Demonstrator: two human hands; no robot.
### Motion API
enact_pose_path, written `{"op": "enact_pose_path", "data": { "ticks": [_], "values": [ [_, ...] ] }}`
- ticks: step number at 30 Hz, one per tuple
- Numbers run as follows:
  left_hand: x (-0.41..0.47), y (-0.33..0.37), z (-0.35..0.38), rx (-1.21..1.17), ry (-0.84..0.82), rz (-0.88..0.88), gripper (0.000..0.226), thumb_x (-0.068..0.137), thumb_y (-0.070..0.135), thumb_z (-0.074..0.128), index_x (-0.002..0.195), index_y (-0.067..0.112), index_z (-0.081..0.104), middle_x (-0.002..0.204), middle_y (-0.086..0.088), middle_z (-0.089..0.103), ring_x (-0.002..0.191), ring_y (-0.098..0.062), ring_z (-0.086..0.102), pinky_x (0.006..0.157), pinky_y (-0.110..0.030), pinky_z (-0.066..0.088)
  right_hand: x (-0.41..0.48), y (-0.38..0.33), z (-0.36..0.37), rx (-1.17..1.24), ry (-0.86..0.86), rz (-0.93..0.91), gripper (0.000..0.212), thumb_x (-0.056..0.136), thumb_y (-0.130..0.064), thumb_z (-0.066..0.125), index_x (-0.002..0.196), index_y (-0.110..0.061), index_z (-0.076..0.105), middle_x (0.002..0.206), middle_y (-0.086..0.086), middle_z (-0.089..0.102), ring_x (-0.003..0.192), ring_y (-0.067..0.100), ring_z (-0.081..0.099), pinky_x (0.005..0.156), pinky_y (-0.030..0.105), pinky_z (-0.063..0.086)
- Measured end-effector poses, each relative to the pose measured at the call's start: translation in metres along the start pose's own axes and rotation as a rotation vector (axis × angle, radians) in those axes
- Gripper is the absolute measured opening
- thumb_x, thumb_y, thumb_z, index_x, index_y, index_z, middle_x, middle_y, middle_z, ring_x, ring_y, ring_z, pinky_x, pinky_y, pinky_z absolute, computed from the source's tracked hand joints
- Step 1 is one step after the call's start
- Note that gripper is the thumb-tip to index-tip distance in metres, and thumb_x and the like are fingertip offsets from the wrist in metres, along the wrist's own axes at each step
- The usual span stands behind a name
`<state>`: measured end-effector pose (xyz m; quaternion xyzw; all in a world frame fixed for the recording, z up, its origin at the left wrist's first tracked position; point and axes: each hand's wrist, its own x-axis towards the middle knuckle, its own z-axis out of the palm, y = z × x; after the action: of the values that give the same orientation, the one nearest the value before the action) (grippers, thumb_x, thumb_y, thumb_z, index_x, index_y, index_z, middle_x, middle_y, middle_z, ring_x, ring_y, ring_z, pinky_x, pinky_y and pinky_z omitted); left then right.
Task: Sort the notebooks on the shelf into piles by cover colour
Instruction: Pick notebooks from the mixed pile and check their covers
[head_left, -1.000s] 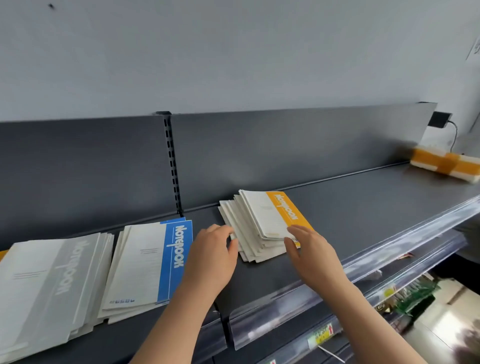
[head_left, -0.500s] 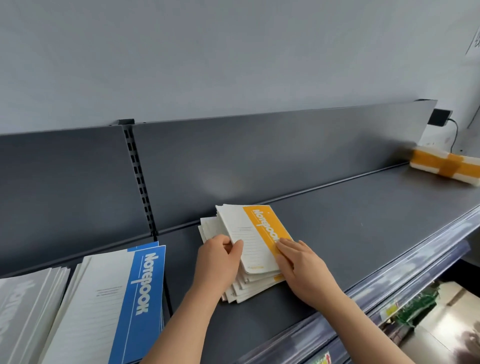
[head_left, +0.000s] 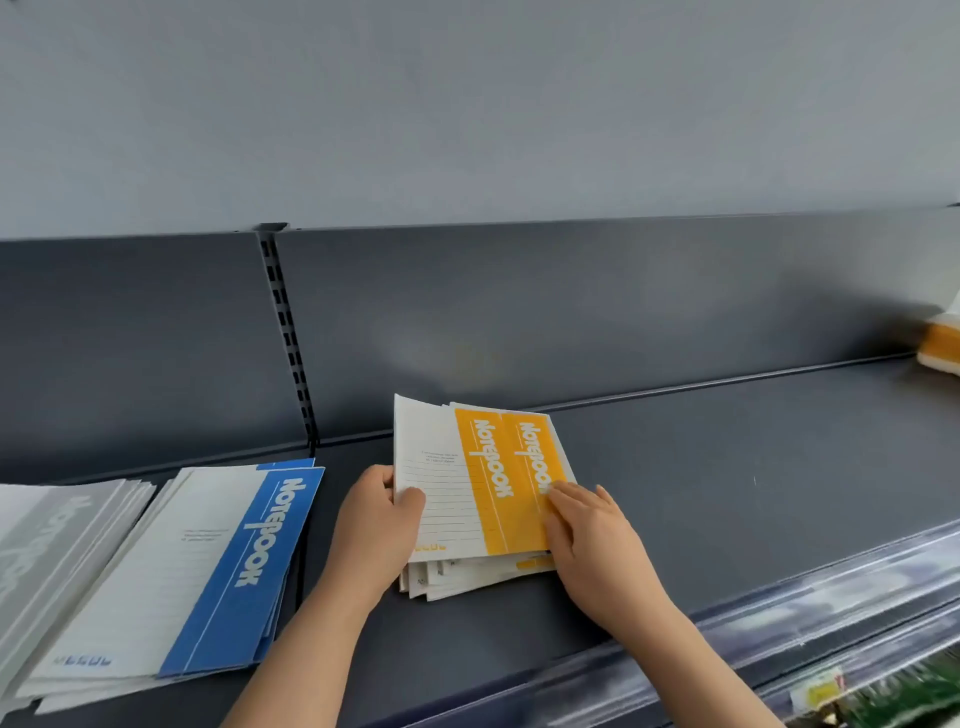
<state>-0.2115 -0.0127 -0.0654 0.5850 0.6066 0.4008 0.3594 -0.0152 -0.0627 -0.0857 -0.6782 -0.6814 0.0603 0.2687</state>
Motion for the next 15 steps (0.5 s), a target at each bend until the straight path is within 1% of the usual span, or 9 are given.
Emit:
{"op": "enact_pose_path", "data": {
  "ticks": [3,5,7,8,10,12,13,15],
  "values": [
    [-0.001,0.0,-0.001,-0.012,0.0,-0.015,0.013,0.09,0.016,0.058,0.102,0.019,0.054,0.097,0.008,0.065,0.083,-0.005,0.062,0.058,-0.02,0.049,0.0,0.0,-0.002,0.021,-0.007,-0.058,0.035,0.101,-0.022,0.033,0.131,-0.017,0.052,0.139,-0.007,0.049,0.13,0.009,0.041,0.109,0.012,0.003],
    [-0.001,-0.001,-0.002,-0.002,-0.009,-0.021,0.018,0.086,0.018,0.065,0.1,0.021,0.054,0.096,0.01,0.066,0.085,-0.007,0.064,0.062,-0.023,0.051,-0.001,-0.002,-0.006,0.063,-0.031,-0.088,0.036,0.102,-0.019,0.032,0.132,-0.017,0.051,0.139,-0.007,0.049,0.129,0.011,0.039,0.105,0.009,0.003],
    [-0.002,-0.002,-0.002,0.018,-0.009,-0.032,0.018,0.085,0.019,0.068,0.098,0.021,0.055,0.094,0.011,0.065,0.087,-0.008,0.064,0.065,-0.025,0.053,-0.003,-0.005,-0.009,0.102,-0.052,-0.094,0.035,0.102,-0.018,0.031,0.13,-0.017,0.052,0.135,-0.008,0.051,0.124,0.011,0.042,0.103,0.007,0.005],
    [-0.002,-0.002,-0.002,0.019,-0.011,-0.041,0.018,0.085,0.019,0.068,0.098,0.021,0.056,0.094,0.011,0.065,0.088,-0.009,0.064,0.065,-0.025,0.053,-0.004,-0.006,-0.009,0.125,-0.055,-0.087,0.034,0.102,-0.018,0.031,0.128,-0.017,0.052,0.133,-0.007,0.052,0.121,0.01,0.044,0.102,0.006,0.009],
    [-0.003,-0.003,-0.003,0.013,-0.03,-0.059,0.017,0.086,0.017,0.068,0.101,0.02,0.059,0.098,0.009,0.067,0.09,-0.011,0.064,0.067,-0.026,0.053,-0.005,-0.006,-0.01,0.169,-0.057,-0.059,0.033,0.102,-0.019,0.03,0.125,-0.015,0.053,0.13,-0.005,0.054,0.115,0.011,0.048,0.098,0.008,0.023],
    [-0.003,-0.002,-0.004,0.0,-0.058,-0.083,0.018,0.088,0.016,0.066,0.105,0.018,0.062,0.103,0.006,0.068,0.092,-0.013,0.065,0.07,-0.027,0.054,-0.004,-0.005,-0.01,0.175,-0.061,-0.016,0.032,0.102,-0.021,0.029,0.124,-0.014,0.052,0.13,-0.004,0.053,0.115,0.013,0.048,0.093,0.012,0.032],
    [-0.003,-0.001,-0.004,0.0,-0.064,-0.092,0.017,0.089,0.015,0.065,0.106,0.017,0.062,0.105,0.005,0.068,0.093,-0.015,0.065,0.071,-0.027,0.054,-0.004,-0.005,-0.011,0.163,-0.066,-0.007,0.033,0.102,-0.022,0.029,0.124,-0.015,0.052,0.131,-0.004,0.052,0.116,0.013,0.048,0.094,0.014,0.033],
    [-0.004,0.0,-0.004,0.02,-0.057,-0.104,0.018,0.09,0.016,0.063,0.108,0.017,0.061,0.107,0.004,0.066,0.096,-0.018,0.063,0.07,-0.027,0.053,-0.004,-0.006,-0.01,0.13,-0.071,-0.012,0.033,0.103,-0.024,0.028,0.124,-0.015,0.051,0.131,-0.005,0.052,0.117,0.013,0.047,0.103,0.018,0.031]
  ]
}}
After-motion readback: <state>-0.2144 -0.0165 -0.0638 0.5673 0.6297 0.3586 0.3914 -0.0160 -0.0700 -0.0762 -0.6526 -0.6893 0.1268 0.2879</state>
